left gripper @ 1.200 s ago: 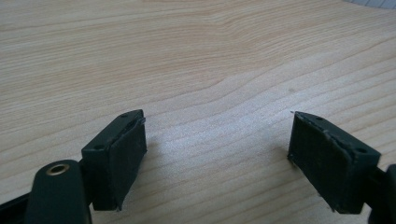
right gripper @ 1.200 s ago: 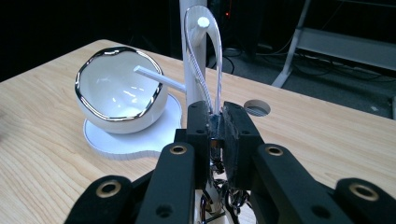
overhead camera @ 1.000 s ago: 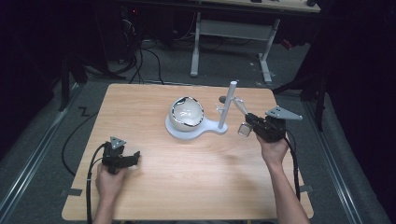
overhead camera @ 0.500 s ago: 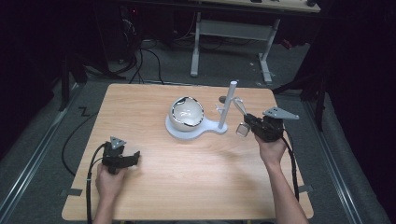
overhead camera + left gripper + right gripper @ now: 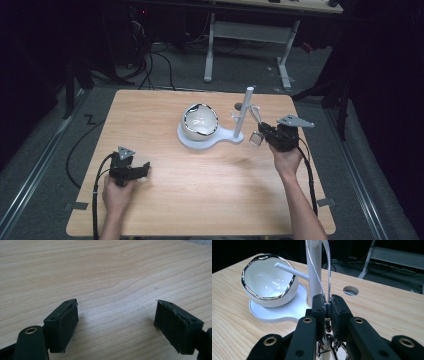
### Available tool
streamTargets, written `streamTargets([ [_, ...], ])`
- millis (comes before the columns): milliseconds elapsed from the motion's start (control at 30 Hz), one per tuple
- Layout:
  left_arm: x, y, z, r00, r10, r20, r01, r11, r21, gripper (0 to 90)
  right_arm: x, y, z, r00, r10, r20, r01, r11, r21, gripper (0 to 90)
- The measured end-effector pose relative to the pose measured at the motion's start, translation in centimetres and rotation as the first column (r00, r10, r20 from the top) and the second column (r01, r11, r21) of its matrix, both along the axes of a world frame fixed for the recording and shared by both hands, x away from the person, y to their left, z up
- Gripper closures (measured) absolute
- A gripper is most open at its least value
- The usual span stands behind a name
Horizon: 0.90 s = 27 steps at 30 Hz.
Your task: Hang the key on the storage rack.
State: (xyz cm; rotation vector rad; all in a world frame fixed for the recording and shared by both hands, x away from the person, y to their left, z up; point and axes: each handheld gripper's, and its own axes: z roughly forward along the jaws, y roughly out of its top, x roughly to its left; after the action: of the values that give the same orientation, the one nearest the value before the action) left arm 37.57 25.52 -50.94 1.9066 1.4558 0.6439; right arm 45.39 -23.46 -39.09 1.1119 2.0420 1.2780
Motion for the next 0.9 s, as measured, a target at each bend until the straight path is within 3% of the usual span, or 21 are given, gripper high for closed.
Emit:
streamTargets([
  [900,0.0,0.0,0.0,1.0000,0.000,0.000,0.000,1.0000,0.000,19.5,1.5,1.2,-1.6,0.9997,-0.015,-0.018,0.015,1.000,0.007,81.7],
])
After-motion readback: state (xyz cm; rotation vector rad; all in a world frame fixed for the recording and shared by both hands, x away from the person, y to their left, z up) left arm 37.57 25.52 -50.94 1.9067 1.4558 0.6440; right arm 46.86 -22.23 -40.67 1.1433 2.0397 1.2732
